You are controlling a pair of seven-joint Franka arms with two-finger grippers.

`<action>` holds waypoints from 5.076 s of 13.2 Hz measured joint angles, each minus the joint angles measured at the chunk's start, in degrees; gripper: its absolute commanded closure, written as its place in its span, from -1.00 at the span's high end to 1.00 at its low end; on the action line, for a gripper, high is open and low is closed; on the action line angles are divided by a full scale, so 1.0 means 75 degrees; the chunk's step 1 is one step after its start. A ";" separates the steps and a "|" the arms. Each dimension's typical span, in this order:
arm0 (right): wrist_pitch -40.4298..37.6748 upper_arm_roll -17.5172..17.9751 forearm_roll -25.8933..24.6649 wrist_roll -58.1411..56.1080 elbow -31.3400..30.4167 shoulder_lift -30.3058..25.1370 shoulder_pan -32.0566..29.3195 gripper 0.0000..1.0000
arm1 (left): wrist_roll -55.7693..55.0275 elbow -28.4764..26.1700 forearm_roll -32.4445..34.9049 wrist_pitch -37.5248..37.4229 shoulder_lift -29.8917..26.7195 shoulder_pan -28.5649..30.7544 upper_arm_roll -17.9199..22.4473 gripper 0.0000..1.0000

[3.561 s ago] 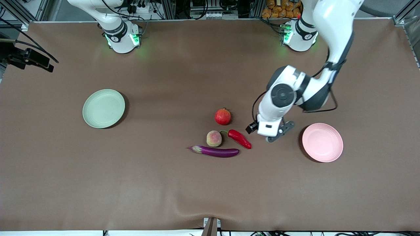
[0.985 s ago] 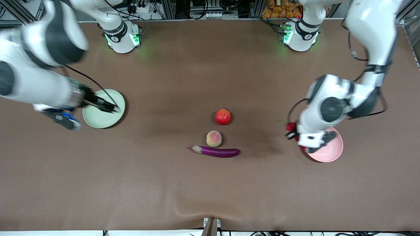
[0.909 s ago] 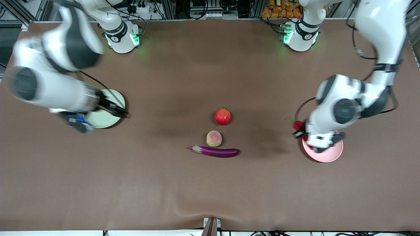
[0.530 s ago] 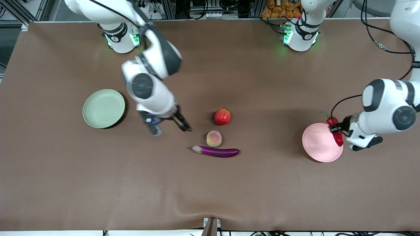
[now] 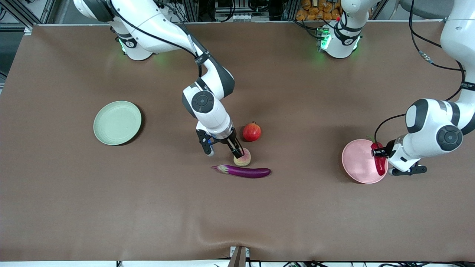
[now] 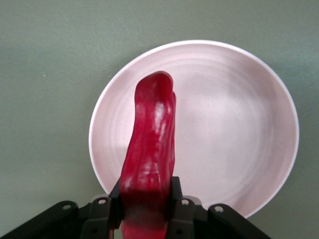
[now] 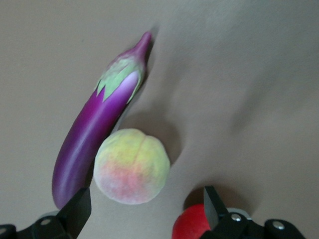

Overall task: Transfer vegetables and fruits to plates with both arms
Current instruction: 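Lower the pepper onto the pink plate while the right gripper reaches the peach, then grasp the peach with the right gripper while the left gripper reaches the eggplant, then carry the peach to the green plate while the left gripper grasps the eggplant, then release the peach, reach the apple while the left gripper carries the eggplant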

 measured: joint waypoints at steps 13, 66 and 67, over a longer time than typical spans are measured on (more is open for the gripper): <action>0.0031 -0.0039 -0.1512 -0.0266 0.1415 0.1261 0.0304 1.00 | -0.1954 0.0164 -0.0344 0.0027 -0.0024 -0.0043 -0.0919 1.00; -0.5672 0.2132 0.1226 -0.9120 -0.3306 -0.4424 -0.6496 1.00 | -1.0338 0.3829 -0.1037 -0.1022 0.1216 -0.4141 -0.0605 -1.00; -0.5611 0.2138 0.1401 -0.8404 -0.3093 -0.4333 -0.6108 1.00 | -0.9724 0.3828 -0.1036 -0.1651 0.1091 -0.4000 -0.0609 -1.00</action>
